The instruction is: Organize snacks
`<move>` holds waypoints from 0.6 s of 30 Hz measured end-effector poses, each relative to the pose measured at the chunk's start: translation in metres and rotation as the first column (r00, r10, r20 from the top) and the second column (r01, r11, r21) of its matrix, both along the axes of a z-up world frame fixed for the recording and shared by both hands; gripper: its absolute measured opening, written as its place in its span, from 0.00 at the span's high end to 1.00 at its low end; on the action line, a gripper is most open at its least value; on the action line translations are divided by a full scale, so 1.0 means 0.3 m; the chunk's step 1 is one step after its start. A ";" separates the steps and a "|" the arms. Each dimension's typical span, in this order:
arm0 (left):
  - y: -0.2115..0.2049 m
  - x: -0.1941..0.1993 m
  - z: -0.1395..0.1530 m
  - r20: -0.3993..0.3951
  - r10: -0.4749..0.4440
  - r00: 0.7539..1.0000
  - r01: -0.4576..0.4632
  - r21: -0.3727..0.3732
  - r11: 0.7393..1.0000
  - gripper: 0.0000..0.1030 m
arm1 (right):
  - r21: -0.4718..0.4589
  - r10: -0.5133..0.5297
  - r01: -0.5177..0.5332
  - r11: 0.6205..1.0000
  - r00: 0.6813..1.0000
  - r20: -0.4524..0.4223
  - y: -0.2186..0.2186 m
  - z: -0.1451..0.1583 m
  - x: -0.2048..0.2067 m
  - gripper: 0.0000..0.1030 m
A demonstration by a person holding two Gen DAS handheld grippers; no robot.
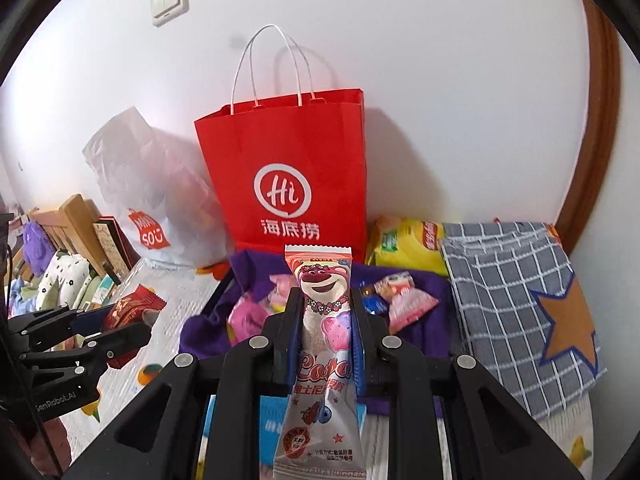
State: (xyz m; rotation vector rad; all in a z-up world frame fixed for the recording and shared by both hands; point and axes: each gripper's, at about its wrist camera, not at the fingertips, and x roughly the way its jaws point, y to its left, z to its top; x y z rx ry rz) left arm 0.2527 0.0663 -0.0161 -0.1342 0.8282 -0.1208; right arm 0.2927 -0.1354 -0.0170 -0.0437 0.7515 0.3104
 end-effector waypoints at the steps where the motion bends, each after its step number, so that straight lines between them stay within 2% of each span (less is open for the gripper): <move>1: 0.005 0.014 -0.001 0.000 0.003 1.000 -0.003 0.000 1.000 0.65 | 0.001 -0.001 0.001 1.000 1.000 0.000 -0.003 -0.002 0.020 0.79; 9: 0.054 0.139 -0.040 -0.029 0.024 0.999 -0.025 -0.030 0.999 0.65 | -0.003 -0.032 0.032 0.999 0.999 -0.038 -0.074 -0.082 0.145 0.79; 14: 0.033 0.235 -0.080 -0.051 0.022 0.998 -0.024 -0.038 0.999 0.65 | -0.007 -0.037 0.037 0.999 0.994 -0.106 -0.106 -0.169 0.210 0.79; 18: 0.011 0.307 -0.100 -0.067 0.018 0.998 -0.020 -0.035 0.999 0.65 | -0.016 -0.039 0.038 0.999 0.992 -0.122 -0.126 -0.202 0.237 0.79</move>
